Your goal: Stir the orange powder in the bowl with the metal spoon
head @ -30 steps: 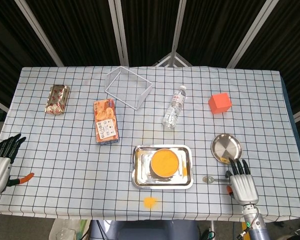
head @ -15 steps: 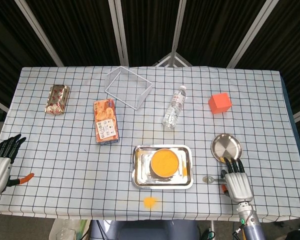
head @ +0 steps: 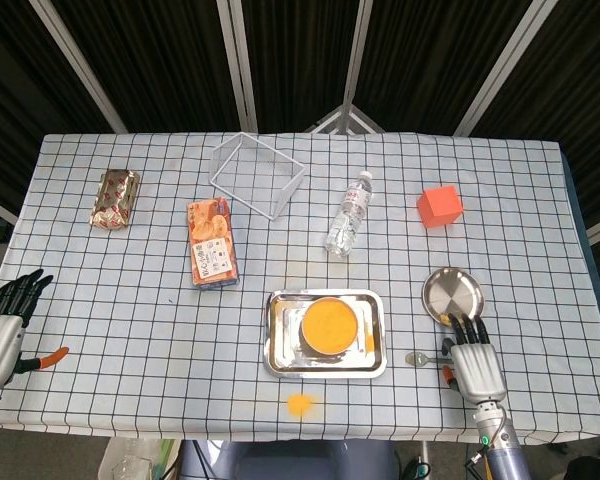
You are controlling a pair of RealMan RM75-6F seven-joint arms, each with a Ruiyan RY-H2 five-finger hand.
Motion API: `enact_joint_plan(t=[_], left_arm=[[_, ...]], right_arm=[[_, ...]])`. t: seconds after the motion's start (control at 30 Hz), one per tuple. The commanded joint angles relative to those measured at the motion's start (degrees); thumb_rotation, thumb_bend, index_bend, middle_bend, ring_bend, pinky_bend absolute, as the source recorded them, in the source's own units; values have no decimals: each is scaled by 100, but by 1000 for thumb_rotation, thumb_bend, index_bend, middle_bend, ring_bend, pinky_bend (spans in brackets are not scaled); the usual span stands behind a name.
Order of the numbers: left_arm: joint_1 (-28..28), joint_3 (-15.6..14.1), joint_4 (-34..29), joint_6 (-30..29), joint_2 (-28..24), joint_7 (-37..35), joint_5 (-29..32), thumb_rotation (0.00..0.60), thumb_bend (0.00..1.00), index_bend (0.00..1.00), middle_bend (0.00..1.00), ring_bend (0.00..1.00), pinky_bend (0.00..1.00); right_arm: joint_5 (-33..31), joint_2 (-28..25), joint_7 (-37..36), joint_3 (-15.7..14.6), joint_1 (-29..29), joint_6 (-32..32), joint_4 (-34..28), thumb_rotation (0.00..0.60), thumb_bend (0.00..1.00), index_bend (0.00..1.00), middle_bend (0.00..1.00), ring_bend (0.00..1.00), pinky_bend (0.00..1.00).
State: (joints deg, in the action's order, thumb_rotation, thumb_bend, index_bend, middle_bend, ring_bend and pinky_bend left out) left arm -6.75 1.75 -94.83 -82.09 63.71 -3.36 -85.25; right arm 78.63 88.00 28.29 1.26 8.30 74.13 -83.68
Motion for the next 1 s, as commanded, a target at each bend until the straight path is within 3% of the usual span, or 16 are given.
enact_joint_plan(t=[0.03, 0.63, 1.0], left_arm=[[-3, 7, 5, -2, 1, 9, 4, 600, 6, 0, 0, 0, 0], [-11, 21, 10, 13, 7, 36, 34, 600, 6, 0, 0, 0, 0], [-14, 15, 8, 22, 6, 44, 31, 600, 6, 0, 0, 0, 0]], right_arm=[[-16, 4, 8, -1, 6, -14, 14, 600, 408, 505, 114, 0, 13], [-57, 141, 83, -80, 42, -72, 278, 600, 414, 523, 115, 0, 13], [-105, 152, 89, -93, 46, -92, 316, 600, 487, 583, 133, 0, 13]])
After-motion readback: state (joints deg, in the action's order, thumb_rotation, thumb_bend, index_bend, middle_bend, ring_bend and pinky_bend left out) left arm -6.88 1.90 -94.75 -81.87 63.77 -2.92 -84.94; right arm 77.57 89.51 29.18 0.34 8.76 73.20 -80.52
